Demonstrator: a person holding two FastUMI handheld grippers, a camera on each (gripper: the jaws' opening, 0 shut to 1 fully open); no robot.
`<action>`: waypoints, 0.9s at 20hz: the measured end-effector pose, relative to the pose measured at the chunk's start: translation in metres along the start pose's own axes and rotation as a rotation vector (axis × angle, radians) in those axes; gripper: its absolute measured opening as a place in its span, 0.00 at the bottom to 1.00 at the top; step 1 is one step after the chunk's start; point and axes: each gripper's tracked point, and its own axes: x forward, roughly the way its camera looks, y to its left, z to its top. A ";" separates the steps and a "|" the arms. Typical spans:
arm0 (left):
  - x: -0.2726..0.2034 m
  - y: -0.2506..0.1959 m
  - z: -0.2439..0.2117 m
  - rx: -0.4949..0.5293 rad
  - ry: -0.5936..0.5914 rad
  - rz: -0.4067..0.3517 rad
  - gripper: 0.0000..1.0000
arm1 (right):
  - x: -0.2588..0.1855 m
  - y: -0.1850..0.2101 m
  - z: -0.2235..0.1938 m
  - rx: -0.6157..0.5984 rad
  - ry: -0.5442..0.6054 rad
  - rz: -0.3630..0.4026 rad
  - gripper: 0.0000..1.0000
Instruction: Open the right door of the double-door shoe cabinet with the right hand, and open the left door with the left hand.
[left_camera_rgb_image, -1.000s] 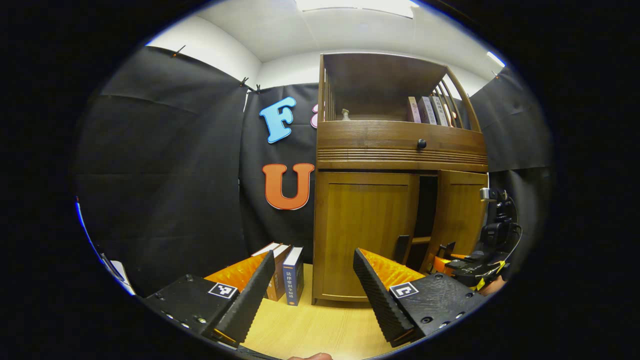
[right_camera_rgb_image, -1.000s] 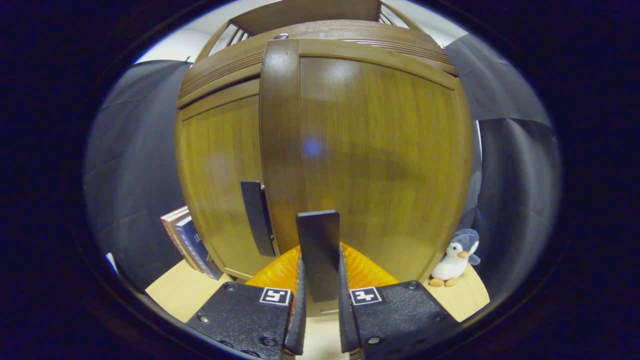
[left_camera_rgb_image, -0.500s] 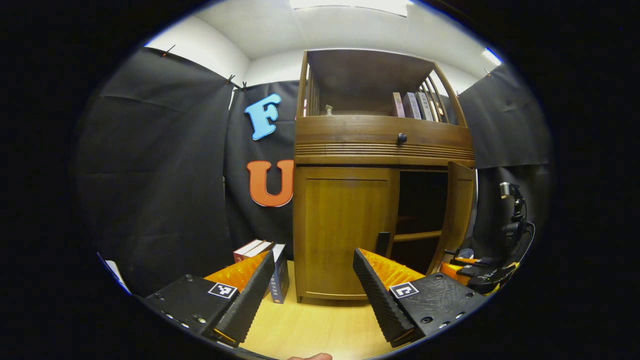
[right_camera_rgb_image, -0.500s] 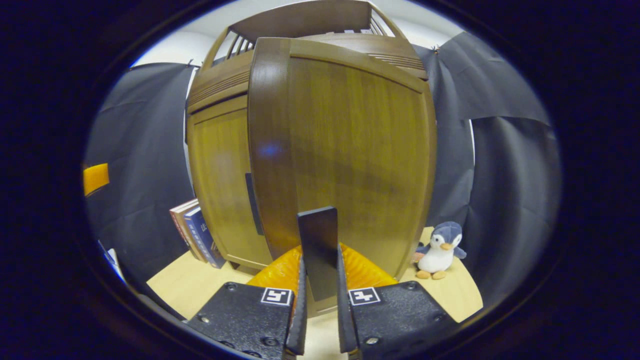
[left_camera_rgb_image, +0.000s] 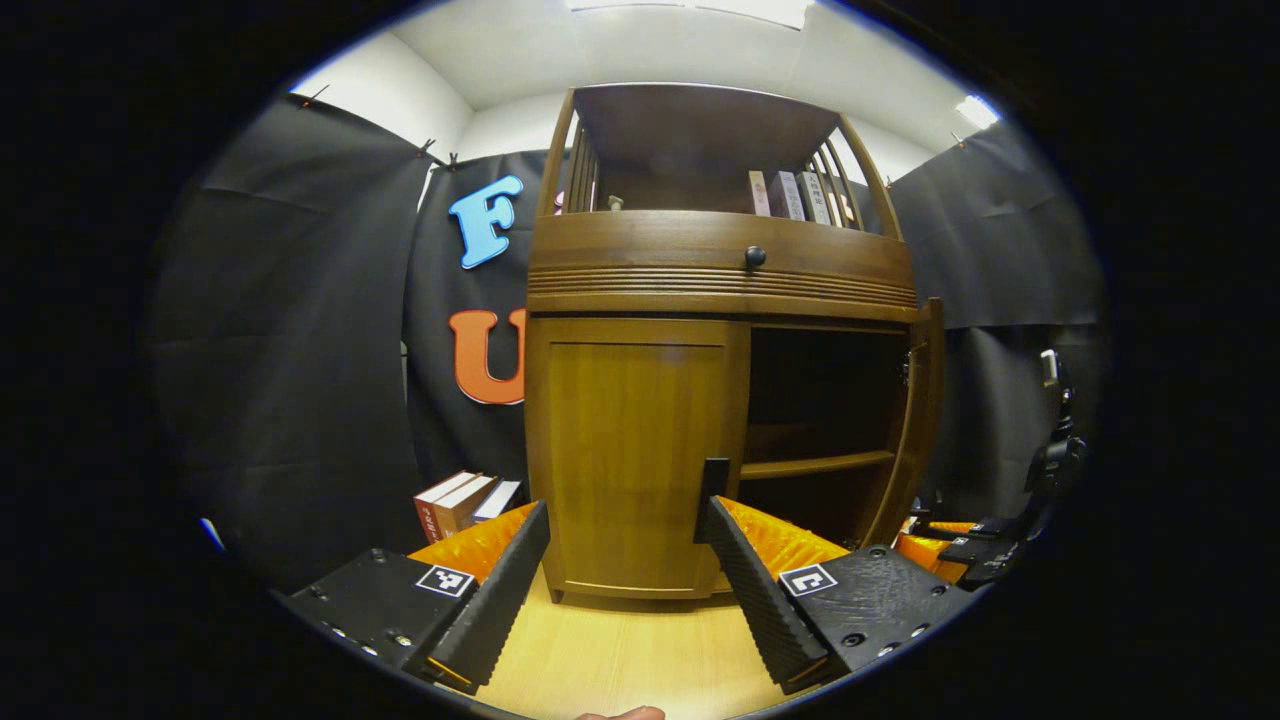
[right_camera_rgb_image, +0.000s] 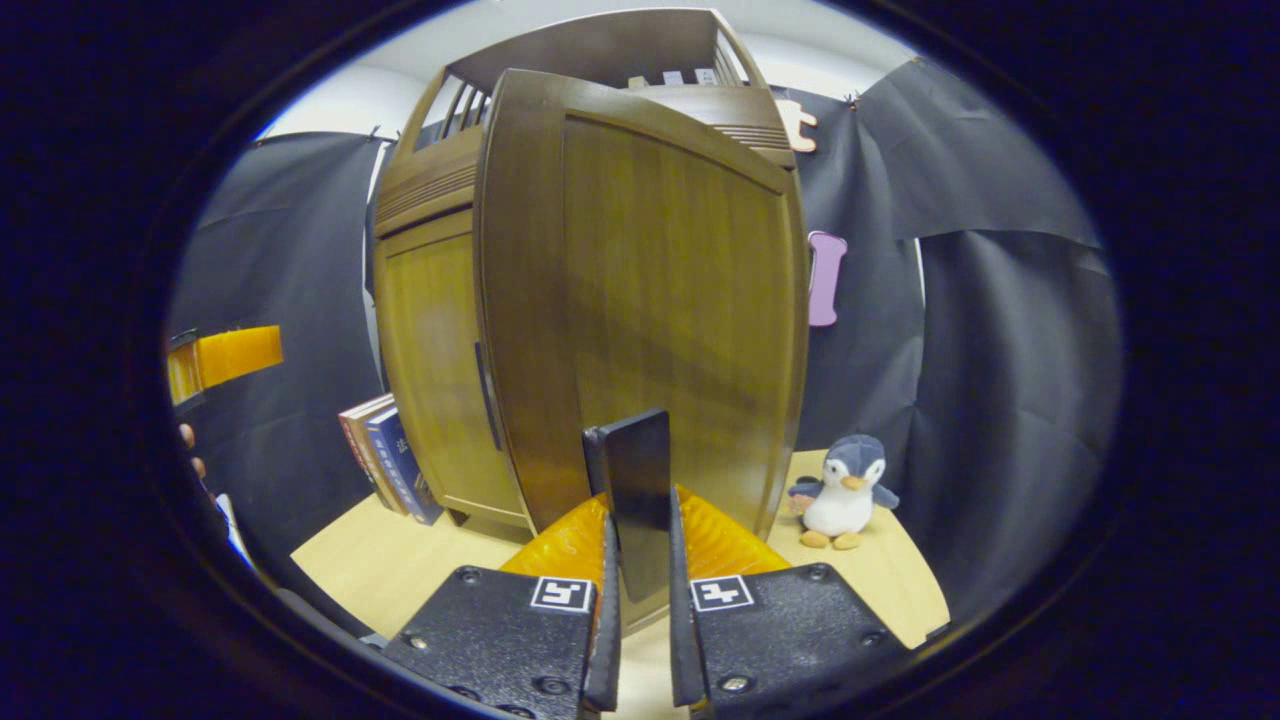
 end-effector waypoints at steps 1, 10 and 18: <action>0.003 -0.005 -0.002 -0.001 0.004 -0.013 0.95 | -0.004 -0.005 -0.001 0.000 0.000 -0.009 0.22; 0.015 -0.049 -0.010 0.016 0.021 -0.102 0.95 | -0.031 -0.053 -0.005 0.032 0.000 -0.129 0.15; 0.031 -0.083 -0.022 -0.014 0.065 -0.171 0.95 | -0.048 -0.107 -0.022 0.145 0.068 -0.236 0.08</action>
